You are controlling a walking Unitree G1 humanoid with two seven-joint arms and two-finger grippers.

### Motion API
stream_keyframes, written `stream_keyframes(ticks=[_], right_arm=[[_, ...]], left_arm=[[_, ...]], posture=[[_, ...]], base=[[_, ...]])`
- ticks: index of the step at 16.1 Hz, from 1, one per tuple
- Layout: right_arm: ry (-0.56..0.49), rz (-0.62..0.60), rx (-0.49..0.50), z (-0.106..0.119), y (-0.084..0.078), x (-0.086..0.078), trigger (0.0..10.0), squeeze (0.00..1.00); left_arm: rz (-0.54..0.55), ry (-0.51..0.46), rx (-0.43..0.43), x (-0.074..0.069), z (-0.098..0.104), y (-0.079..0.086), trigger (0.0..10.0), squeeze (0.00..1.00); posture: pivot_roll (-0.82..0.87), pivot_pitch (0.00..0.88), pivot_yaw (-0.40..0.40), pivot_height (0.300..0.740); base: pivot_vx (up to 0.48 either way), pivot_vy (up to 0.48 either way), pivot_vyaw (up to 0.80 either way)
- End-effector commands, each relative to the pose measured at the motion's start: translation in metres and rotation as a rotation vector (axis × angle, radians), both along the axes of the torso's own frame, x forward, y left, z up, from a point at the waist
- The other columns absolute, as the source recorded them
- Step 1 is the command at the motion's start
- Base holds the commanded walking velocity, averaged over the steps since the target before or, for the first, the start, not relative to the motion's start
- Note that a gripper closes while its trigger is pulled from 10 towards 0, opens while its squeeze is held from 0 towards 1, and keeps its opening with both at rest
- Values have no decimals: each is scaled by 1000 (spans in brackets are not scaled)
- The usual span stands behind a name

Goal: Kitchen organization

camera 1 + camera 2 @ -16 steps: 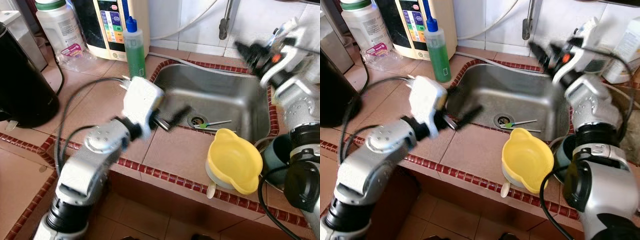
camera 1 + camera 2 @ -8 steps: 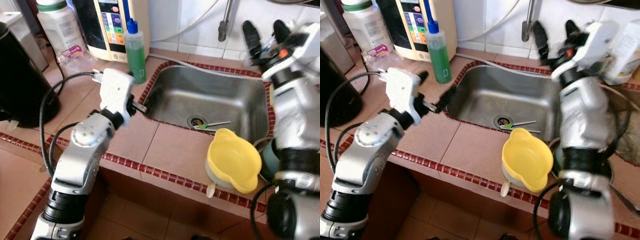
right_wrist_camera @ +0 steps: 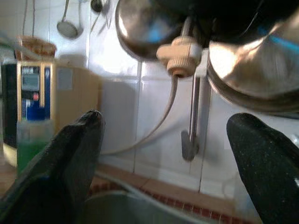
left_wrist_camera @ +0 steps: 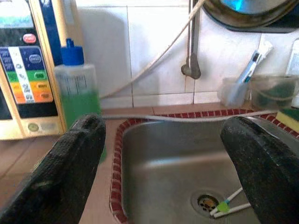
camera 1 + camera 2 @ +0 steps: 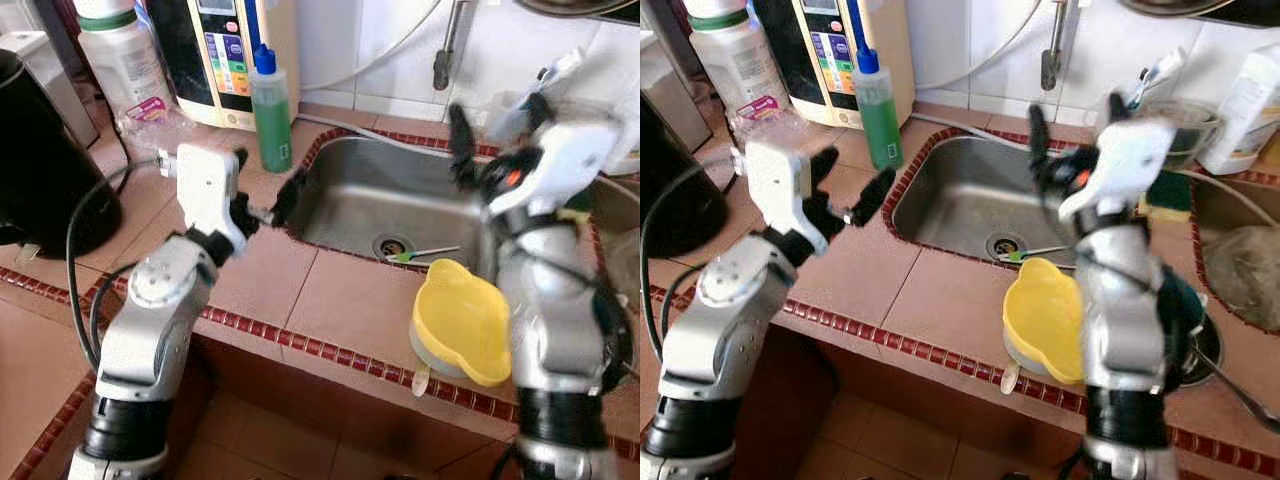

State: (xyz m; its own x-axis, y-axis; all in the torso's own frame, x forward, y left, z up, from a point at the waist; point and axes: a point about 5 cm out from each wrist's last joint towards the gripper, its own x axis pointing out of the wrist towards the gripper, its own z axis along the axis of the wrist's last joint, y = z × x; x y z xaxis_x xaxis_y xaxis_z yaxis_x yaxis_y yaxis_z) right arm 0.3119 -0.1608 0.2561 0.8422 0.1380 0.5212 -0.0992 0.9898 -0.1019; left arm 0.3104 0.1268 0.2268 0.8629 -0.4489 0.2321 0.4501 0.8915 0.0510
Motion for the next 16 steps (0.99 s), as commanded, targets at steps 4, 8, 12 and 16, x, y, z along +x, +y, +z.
stream_keyframes(ticks=[4, 8, 12, 16], right_arm=[[-33, -9, -19, 7, 9, -10, 10000, 0], [-52, -42, -41, 13, 5, -10, 10000, 0], [-61, -50, -65, 16, 4, -7, 10000, 0], [-75, -47, -95, 20, 3, -5, 10000, 0]], left_arm=[[11, -23, -16, -4, 2, 2, 10000, 0], [13, -33, -27, -5, 3, 5, 10000, 0], [11, -28, -33, -5, 3, 5, 10000, 0], [8, -28, -30, -5, 2, 4, 10000, 0]], posture=[[-122, 55, 49, 740], [-120, 51, 48, 740], [-119, 54, 47, 740], [-121, 49, 44, 740]], base=[[0, 0, 0], [0, -72, 0], [0, -377, 0], [0, -390, 0]])
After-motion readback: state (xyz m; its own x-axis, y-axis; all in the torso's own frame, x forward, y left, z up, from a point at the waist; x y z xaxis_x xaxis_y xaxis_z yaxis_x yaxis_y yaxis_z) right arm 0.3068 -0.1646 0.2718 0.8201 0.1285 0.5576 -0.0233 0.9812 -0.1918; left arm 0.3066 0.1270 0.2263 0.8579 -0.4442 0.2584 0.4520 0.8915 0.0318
